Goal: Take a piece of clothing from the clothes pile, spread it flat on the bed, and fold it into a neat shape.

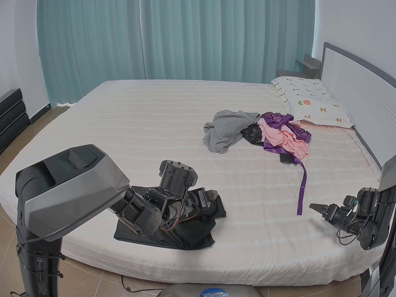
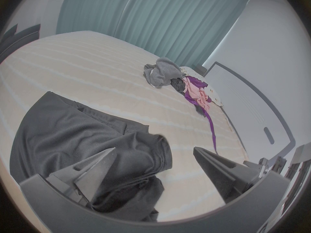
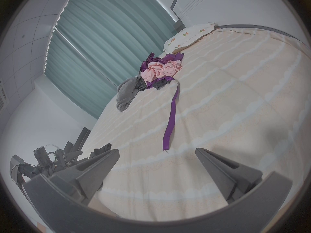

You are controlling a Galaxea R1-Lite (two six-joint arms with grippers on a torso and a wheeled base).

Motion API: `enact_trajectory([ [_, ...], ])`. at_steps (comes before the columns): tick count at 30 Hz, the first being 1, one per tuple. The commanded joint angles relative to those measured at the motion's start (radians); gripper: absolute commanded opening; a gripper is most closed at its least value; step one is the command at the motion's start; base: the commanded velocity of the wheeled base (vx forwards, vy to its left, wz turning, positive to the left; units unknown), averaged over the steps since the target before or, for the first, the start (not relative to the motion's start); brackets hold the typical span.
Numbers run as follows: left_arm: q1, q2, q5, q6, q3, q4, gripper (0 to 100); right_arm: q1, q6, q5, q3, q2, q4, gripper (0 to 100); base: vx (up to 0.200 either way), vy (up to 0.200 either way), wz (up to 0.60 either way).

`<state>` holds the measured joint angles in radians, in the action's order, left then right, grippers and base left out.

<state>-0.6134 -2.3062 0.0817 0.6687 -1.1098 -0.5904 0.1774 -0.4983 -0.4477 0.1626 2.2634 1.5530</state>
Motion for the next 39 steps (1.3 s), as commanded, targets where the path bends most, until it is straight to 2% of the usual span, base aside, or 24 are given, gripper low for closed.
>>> enact_trajectory([
  [1, 0.009, 0.074, -0.005, 0.088, 0.045, -0.003, 100, -0.003, 0.001, 0.0, -0.009, 0.002, 0.013, 100, 0.0, 0.0, 0.0],
  [4, 0.037, 0.136, -0.017, 0.141, 0.097, -0.002, 100, -0.006, 0.001, 0.001, -0.012, 0.004, 0.013, 100, 0.0, 0.0, 0.0],
  [12, 0.118, 0.221, -0.089, 0.169, 0.294, -0.037, 100, -0.009, 0.001, 0.001, -0.012, 0.01, 0.013, 100, 0.0, 0.0, 0.0],
  [15, 0.133, 0.226, -0.109, 0.232, 0.318, -0.08, 100, -0.009, 0.001, 0.001, -0.014, 0.011, 0.013, 100, 0.0, 0.0, 0.0],
  [16, 0.142, 0.225, -0.129, 0.293, 0.34, -0.127, 100, -0.01, 0.001, 0.001, -0.014, 0.011, 0.013, 100, 0.0, 0.0, 0.0],
  [18, 0.169, 0.223, -0.157, 0.333, 0.367, -0.173, 100, -0.01, 0.001, 0.001, -0.012, 0.013, 0.013, 100, 0.0, 0.0, 0.0],
  [21, 0.207, 0.226, -0.198, 0.345, 0.404, -0.212, 100, -0.01, 0.001, 0.001, -0.014, 0.013, 0.013, 100, 0.0, 0.2, 0.0],
  [22, 0.231, 0.223, -0.247, 0.351, 0.438, -0.241, 100, -0.012, 0.001, 0.003, -0.015, 0.011, 0.013, 100, 0.0, 0.2, 0.0],
  [24, 0.253, 0.226, -0.286, 0.353, 0.456, -0.264, 100, -0.024, 0.001, 0.003, -0.021, 0.008, 0.013, 100, 0.0, 0.2, 0.0],
  [30, 0.313, 0.206, -0.326, 0.353, 0.461, -0.269, 100, -0.044, 0.003, 0.012, -0.029, 0.001, 0.015, 100, 0.0, 0.2, 0.0],
  [34, 0.325, 0.185, -0.339, 0.364, 0.461, -0.269, 100, -0.061, 0.003, 0.055, -0.028, -0.036, 0.013, 100, 0.0, 0.2, 0.0],
  [39, 0.35, 0.191, -0.346, 0.376, 0.467, -0.27, 100, -0.151, 0.009, 0.122, -0.023, -0.064, 0.006, 100, 0.0, 0.2, 0.0],
])
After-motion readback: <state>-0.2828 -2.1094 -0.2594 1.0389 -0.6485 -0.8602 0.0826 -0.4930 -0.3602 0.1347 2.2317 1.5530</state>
